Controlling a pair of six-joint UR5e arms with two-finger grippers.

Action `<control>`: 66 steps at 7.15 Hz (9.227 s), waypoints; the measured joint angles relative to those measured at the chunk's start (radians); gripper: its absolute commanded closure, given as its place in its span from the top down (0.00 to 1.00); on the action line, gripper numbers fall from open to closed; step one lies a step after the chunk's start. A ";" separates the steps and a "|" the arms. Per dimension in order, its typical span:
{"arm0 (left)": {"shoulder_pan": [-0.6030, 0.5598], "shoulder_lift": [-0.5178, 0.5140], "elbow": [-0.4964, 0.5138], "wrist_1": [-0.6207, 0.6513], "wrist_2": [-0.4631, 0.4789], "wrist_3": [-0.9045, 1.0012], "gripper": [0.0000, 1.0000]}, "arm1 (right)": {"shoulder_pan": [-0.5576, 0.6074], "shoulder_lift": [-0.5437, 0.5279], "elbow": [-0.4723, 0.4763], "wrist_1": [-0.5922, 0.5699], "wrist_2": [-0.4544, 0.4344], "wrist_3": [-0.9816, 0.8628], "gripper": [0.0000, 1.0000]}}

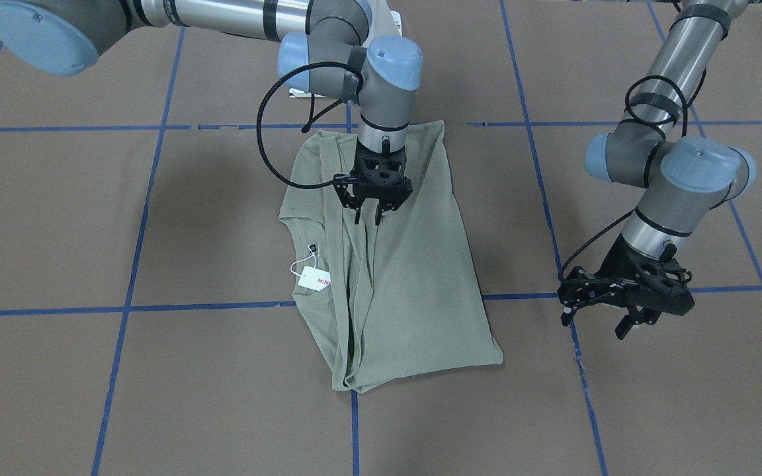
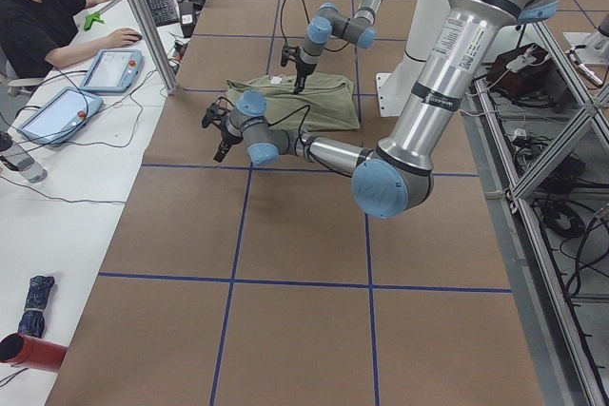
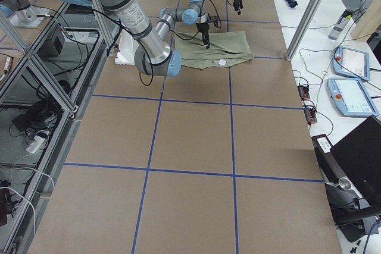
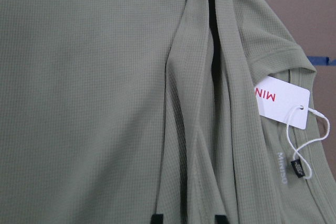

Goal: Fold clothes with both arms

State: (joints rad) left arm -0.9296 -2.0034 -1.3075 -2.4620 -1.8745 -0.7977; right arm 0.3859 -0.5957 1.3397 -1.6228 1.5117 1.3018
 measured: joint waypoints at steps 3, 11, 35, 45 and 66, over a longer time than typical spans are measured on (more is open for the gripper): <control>0.000 0.000 0.002 0.000 0.000 0.000 1.00 | 0.003 0.005 -0.061 0.058 -0.001 -0.005 0.31; 0.003 0.000 0.005 -0.002 0.001 -0.003 1.00 | 0.005 -0.003 -0.051 0.053 0.003 -0.034 0.29; 0.033 0.000 0.017 -0.008 0.003 -0.002 1.00 | -0.102 -0.229 0.335 -0.125 0.076 -0.007 0.63; 0.038 0.000 0.016 -0.008 0.003 -0.003 1.00 | -0.131 -0.212 0.322 -0.215 0.069 -0.091 0.00; 0.649 0.289 -0.703 0.326 0.309 -0.937 0.94 | -0.117 -0.639 0.683 0.329 -0.114 0.387 0.99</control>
State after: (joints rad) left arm -0.2809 -1.7143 -2.0102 -2.1365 -1.5655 -1.7342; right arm 0.2693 -1.2348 2.0230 -1.2933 1.3979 1.6888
